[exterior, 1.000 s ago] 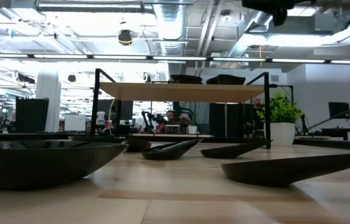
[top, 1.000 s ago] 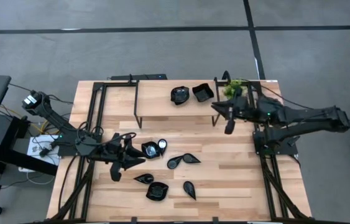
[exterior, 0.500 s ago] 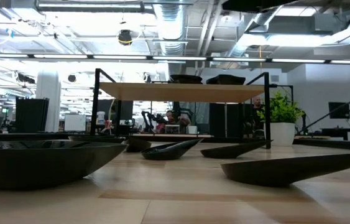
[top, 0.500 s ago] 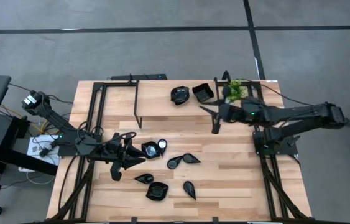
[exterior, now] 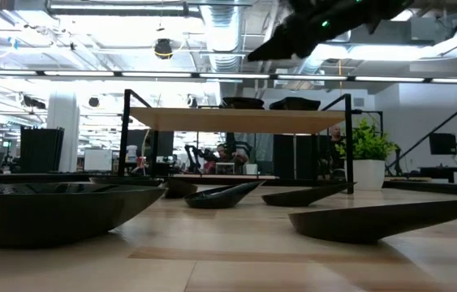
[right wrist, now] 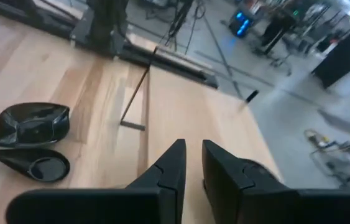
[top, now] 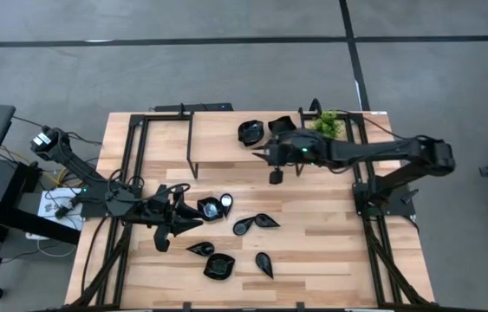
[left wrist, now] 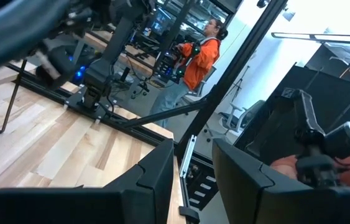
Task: Pick & Place Mini shaped plates
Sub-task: Stack the black leaf shaped plate on the black leaf shaped plate on the shelf
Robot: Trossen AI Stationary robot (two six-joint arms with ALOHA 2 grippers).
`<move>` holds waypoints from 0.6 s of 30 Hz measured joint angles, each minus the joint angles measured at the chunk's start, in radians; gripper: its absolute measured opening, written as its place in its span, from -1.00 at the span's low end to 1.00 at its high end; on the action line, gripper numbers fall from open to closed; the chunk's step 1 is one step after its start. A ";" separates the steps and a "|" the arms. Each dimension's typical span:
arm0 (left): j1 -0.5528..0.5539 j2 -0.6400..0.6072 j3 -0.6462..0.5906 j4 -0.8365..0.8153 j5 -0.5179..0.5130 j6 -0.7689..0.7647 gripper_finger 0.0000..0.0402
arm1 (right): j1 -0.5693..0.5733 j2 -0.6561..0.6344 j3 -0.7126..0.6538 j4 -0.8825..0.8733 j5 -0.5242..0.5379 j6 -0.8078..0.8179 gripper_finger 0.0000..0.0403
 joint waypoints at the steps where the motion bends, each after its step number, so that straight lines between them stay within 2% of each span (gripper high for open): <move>1: 0.000 0.000 0.000 0.000 0.000 0.000 -0.44 | -0.007 0.019 0.009 -0.005 -0.004 0.004 -0.76; 8: 0.000 0.000 0.000 0.000 0.000 0.000 -0.44 | -0.031 0.125 0.085 -0.007 -0.004 0.009 -0.76; 18: 0.000 0.000 0.000 0.000 0.000 0.000 -0.44 | -0.035 0.162 0.128 -0.097 -0.004 -0.027 -0.76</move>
